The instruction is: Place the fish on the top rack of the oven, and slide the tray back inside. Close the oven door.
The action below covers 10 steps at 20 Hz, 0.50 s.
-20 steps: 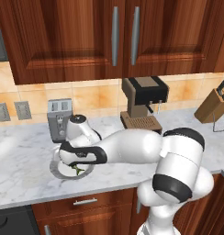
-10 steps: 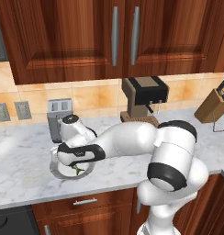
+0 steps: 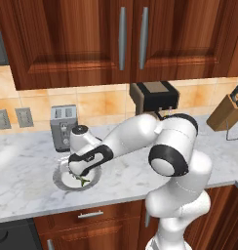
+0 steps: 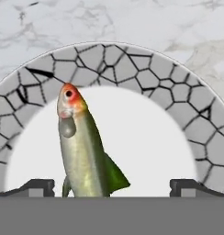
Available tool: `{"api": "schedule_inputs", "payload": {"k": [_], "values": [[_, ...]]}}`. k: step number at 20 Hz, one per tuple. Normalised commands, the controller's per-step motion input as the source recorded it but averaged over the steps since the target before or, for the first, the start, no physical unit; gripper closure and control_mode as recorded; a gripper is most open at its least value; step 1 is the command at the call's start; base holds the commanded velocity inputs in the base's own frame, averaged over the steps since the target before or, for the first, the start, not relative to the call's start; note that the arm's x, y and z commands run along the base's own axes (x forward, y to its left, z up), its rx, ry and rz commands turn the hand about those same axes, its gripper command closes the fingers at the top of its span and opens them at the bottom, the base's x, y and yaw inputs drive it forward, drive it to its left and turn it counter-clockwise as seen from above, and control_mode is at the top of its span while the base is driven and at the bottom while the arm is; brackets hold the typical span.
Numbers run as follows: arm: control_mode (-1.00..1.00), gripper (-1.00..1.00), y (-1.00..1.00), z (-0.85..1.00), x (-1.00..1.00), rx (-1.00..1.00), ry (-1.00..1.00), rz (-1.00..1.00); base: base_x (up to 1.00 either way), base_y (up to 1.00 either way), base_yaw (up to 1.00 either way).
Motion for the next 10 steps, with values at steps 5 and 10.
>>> {"api": "schedule_inputs", "payload": {"k": [5, 10], "values": [[-1.00, -1.00, 0.30, -0.40, 0.38, -0.02, 0.00, 0.01, 0.00, 0.00, 0.00], [-1.00, -1.00, 0.66, -0.27, 0.19, -0.07, 0.00, 0.00, 0.00, 0.00, 0.00]]}}
